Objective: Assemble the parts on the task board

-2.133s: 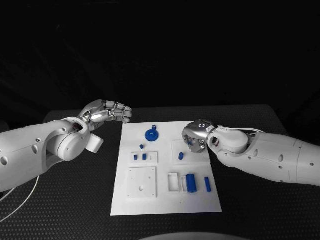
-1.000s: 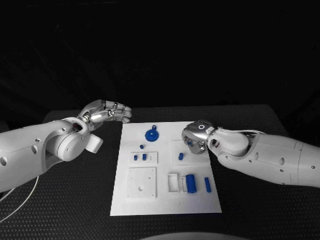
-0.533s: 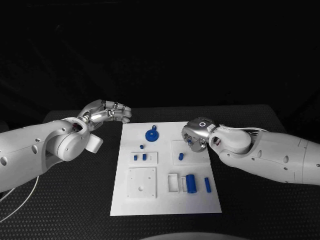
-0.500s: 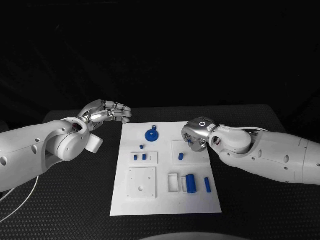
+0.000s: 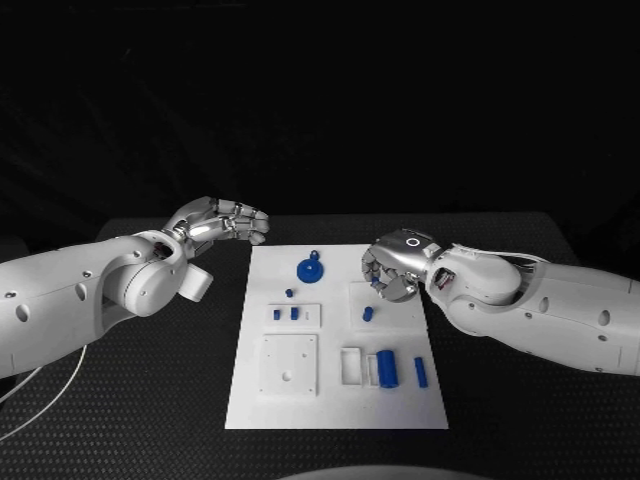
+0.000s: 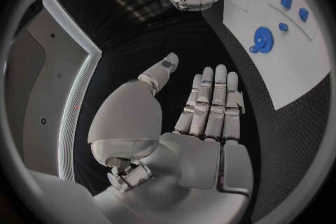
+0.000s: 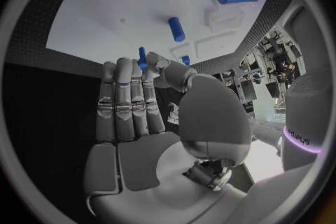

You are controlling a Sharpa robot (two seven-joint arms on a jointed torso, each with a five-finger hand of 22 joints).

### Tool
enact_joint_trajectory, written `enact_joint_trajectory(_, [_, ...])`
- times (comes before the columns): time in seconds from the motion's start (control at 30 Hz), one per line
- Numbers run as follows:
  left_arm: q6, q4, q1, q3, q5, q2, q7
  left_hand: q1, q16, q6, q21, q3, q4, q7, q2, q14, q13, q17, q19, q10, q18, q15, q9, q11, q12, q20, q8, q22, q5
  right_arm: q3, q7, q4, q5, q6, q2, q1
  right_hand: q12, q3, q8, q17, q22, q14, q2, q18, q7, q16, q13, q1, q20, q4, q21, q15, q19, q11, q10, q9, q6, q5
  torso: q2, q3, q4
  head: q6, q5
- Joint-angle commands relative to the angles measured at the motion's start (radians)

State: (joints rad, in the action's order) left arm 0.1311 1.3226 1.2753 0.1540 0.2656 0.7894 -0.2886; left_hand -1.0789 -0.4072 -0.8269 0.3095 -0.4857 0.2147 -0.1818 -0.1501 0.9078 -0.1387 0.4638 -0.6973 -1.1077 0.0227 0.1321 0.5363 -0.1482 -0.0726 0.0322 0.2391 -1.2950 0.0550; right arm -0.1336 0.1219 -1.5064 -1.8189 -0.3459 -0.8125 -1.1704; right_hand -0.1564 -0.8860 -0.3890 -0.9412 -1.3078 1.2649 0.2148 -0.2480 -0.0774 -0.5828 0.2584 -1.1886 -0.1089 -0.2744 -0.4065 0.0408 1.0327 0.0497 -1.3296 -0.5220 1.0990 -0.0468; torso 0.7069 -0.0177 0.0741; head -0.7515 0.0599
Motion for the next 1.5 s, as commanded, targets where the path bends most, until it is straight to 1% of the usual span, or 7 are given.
enact_joint_trajectory(0.03, [-0.01,-0.007,0.0,0.0,-0.01,-0.008,-0.011,-0.008,-0.002,0.002,-0.004,0.002,-0.004,-0.003,0.006,0.006,0.001,0.001,-0.004,-0.006,0.015,0.0,-0.001,-0.004,0.0,0.0,0.003,-0.001,0.003,0.001,-0.035,-0.014,0.041,-0.056,0.011,0.0,-0.001,-0.006,-0.004,-0.001,-0.021,0.0,0.002,-0.014,0.0,-0.005,0.051,-0.004,-0.001,-0.002,-0.006,0.007,0.007,-0.002,-0.006,-0.001,0.005,-0.004,-0.001,0.0012,0.0009,0.003,-0.022])
enact_joint_trajectory(0.23, [-0.004,-0.026,0.0,0.0,-0.016,-0.021,-0.014,-0.009,-0.002,0.002,-0.004,0.001,-0.004,-0.003,0.007,0.006,0.001,0.001,-0.004,-0.006,0.015,0.0,-0.001,-0.004,0.0,0.0,0.003,-0.001,0.003,0.001,-0.037,-0.028,0.038,-0.063,0.046,0.0,0.0,-0.006,-0.004,-0.002,-0.021,0.0,0.002,-0.014,0.0,-0.005,0.052,-0.005,-0.001,-0.002,-0.006,0.007,0.008,-0.002,-0.006,-0.002,0.005,-0.004,-0.001,-0.0001,0.0043,0.004,-0.056])
enact_joint_trajectory(0.47, [0.003,-0.049,0.001,-0.001,-0.02,-0.039,-0.02,-0.01,-0.003,0.001,-0.005,0.001,-0.004,-0.003,0.007,0.007,0.002,0.002,-0.005,-0.007,0.015,-0.001,-0.001,-0.004,-0.001,0.0,0.004,-0.002,0.003,0.001,-0.04,-0.029,0.034,-0.047,0.103,0.002,0.0,-0.006,-0.004,-0.003,-0.021,0.0,0.001,-0.014,0.0,-0.005,0.053,-0.005,-0.001,-0.002,-0.007,0.008,0.008,-0.002,-0.006,-0.003,0.005,-0.004,0.0,0.0033,0.0022,0.002,-0.087])
enact_joint_trajectory(0.67, [0.004,-0.068,0.001,-0.001,-0.023,-0.061,-0.02,-0.011,-0.003,0.001,-0.005,0.0,-0.003,-0.003,0.007,0.007,0.002,0.002,-0.005,-0.008,0.015,-0.001,-0.001,-0.003,-0.001,-0.001,0.005,-0.002,0.003,-0.001,-0.041,-0.017,0.013,-0.027,0.155,0.014,0.001,-0.006,-0.003,-0.004,-0.021,0.0,-0.001,-0.014,0.0,-0.004,0.055,-0.005,0.0,-0.002,-0.007,0.008,0.009,-0.001,-0.005,-0.003,0.004,-0.004,-0.001,0.003,0.0033,-0.011,-0.133])
enact_joint_trajectory(0.7, [0.004,-0.07,0.001,-0.001,-0.024,-0.063,-0.02,-0.011,-0.003,0.001,-0.005,0.0,-0.003,-0.003,0.007,0.007,0.002,0.003,-0.005,-0.008,0.015,-0.001,-0.001,-0.003,-0.001,-0.001,0.005,-0.002,0.003,-0.002,-0.041,-0.015,0.009,-0.027,0.161,0.016,0.001,-0.006,-0.003,-0.004,-0.021,0.0,-0.001,-0.014,0.0,-0.004,0.055,-0.005,0.0,-0.002,-0.007,0.008,0.009,-0.001,-0.004,-0.004,0.003,-0.004,-0.001,0.0032,0.0036,-0.012,-0.136])
enact_joint_trajectory(0.93, [0.004,-0.077,0.001,-0.001,-0.027,-0.078,-0.02,-0.012,-0.003,0.0,-0.006,0.0,-0.003,-0.002,0.008,0.007,0.002,0.003,-0.006,-0.009,0.015,-0.001,-0.001,-0.003,-0.001,-0.001,0.005,-0.002,0.003,-0.022,-0.045,0.013,-0.014,-0.015,0.217,0.052,0.002,-0.005,-0.002,-0.005,-0.021,0.0,-0.003,-0.014,-0.001,-0.003,0.057,-0.005,0.0,-0.002,-0.007,0.008,0.008,-0.001,-0.003,-0.004,0.002,-0.004,0.001,0.0035,0.004,-0.031,-0.188])
enact_joint_trajectory(1.5, [0.001,-0.076,0.001,-0.001,-0.029,-0.082,-0.018,-0.012,-0.003,0.0,-0.008,0.0,-0.003,-0.002,0.008,0.007,0.003,0.004,-0.006,-0.01,0.014,-0.002,-0.002,-0.003,-0.002,-0.001,0.006,-0.003,0.003,-0.035,-0.049,0.019,-0.024,0.008,0.239,0.092,0.002,-0.003,-0.001,-0.008,-0.021,0.001,-0.006,-0.014,-0.001,-0.002,0.06,-0.003,0.0,-0.004,-0.008,0.007,0.008,-0.001,-0.003,-0.006,0.001,-0.005,0.0,0.0015,0.0004,-0.051,-0.217])
